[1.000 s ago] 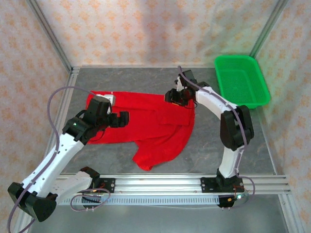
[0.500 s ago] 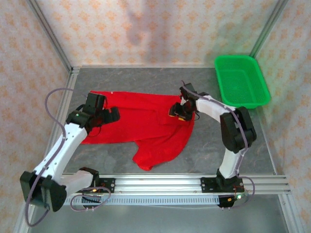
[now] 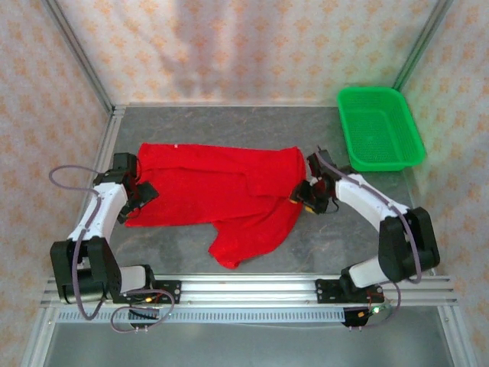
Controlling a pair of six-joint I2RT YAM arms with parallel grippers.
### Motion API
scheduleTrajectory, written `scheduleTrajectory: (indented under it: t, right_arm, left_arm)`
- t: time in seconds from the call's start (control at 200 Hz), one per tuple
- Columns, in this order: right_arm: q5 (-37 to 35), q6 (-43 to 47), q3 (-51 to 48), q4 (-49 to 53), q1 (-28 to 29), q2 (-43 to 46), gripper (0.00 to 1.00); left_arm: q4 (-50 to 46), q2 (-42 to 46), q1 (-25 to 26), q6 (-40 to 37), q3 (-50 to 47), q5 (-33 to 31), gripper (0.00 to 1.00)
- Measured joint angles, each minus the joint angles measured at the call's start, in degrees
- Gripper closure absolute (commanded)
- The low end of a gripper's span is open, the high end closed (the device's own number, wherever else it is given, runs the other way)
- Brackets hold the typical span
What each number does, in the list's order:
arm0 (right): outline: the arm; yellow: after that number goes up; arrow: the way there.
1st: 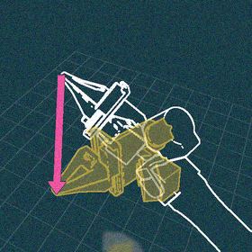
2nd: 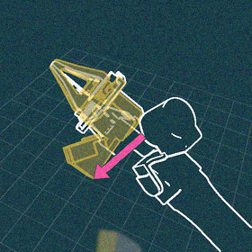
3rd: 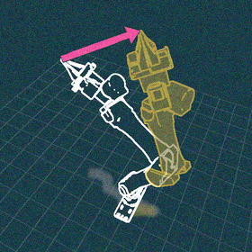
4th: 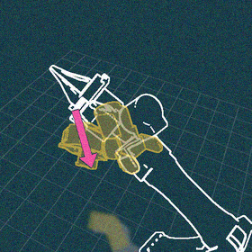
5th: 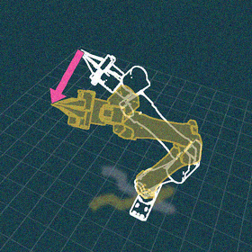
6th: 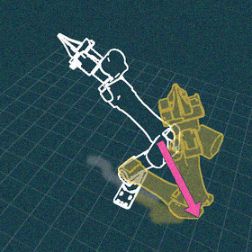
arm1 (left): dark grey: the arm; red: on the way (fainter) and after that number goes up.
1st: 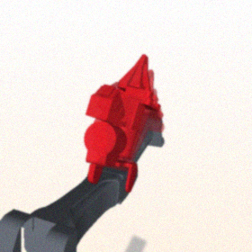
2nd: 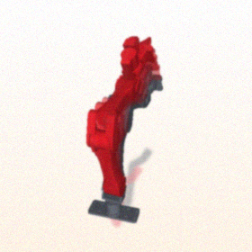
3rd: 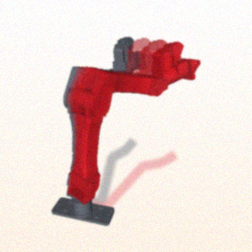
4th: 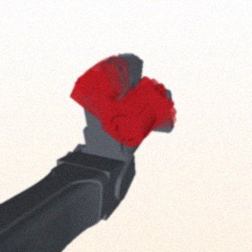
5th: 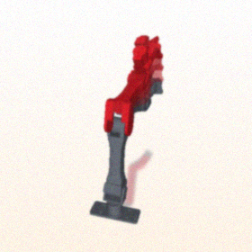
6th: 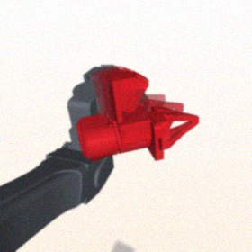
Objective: Fold and stack the t-shirts
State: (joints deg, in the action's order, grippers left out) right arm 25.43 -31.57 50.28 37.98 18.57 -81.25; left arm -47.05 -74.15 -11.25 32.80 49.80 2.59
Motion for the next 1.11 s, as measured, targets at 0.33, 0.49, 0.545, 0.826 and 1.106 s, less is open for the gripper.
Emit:
scheduleTrajectory:
  t: [0.33,0.49,0.545,0.826,1.106]
  right_arm:
    - [4.2,-4.5,-6.1,-9.1,0.0,-0.2,0.54]
    - [4.6,-5.8,-6.1,-13.4,0.0,-4.9,0.69]
    - [4.5,-5.9,-6.0,-14.1,0.0,-6.1,0.77]
    - [0.2,-4.7,-0.2,-10.9,0.0,-7.7,1.00]
    - [-10.4,4.3,14.8,2.9,0.0,-12.1,1.00]
  left_arm:
    - [7.6,-9.0,-3.6,0.7,-2.7,3.4,0.13]
    - [10.8,-12.5,-4.7,1.0,-2.7,4.9,0.20]
    - [11.8,-13.5,-5.3,1.4,-2.8,5.3,0.26]
    - [13.5,-14.4,-6.9,1.7,-3.1,6.8,0.59]
    - [13.6,-15.5,-8.4,1.2,-2.6,7.8,0.59]
